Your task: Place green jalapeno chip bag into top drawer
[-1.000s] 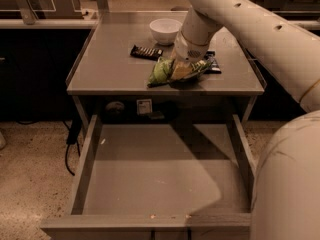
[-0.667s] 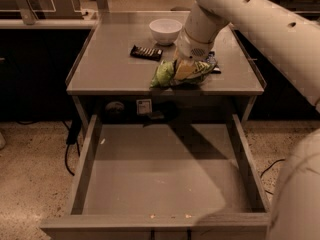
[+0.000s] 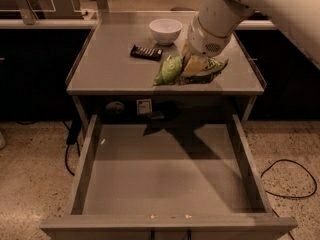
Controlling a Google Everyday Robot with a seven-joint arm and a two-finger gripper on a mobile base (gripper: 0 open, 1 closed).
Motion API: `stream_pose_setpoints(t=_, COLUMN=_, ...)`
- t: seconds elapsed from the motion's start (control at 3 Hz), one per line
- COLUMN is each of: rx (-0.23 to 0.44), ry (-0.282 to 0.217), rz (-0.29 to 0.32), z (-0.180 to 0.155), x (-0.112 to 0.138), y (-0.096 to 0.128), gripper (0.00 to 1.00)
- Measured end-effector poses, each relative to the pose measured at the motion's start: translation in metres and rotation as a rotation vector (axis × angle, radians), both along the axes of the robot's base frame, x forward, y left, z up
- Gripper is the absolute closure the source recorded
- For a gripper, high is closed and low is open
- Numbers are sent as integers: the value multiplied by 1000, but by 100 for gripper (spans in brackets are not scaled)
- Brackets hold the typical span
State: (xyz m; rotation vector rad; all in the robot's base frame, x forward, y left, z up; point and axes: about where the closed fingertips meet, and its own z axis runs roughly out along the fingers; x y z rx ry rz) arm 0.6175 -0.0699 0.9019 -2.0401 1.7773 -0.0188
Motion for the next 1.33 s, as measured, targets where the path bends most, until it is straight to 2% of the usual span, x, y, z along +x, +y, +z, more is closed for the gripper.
stream_pose_setpoints(t=0.33, rx=53, ry=-19, rz=-7, z=10, x=-43, y=-8, gripper=100)
stream_pose_setpoints(t=1.0, rx=81, ry=-35, rz=-22, z=18, x=-93, y=-12, gripper=100)
stream_pose_setpoints(t=1.33, rx=71, ry=-28, rz=-16, z=2, x=-105, y=-3, gripper=100)
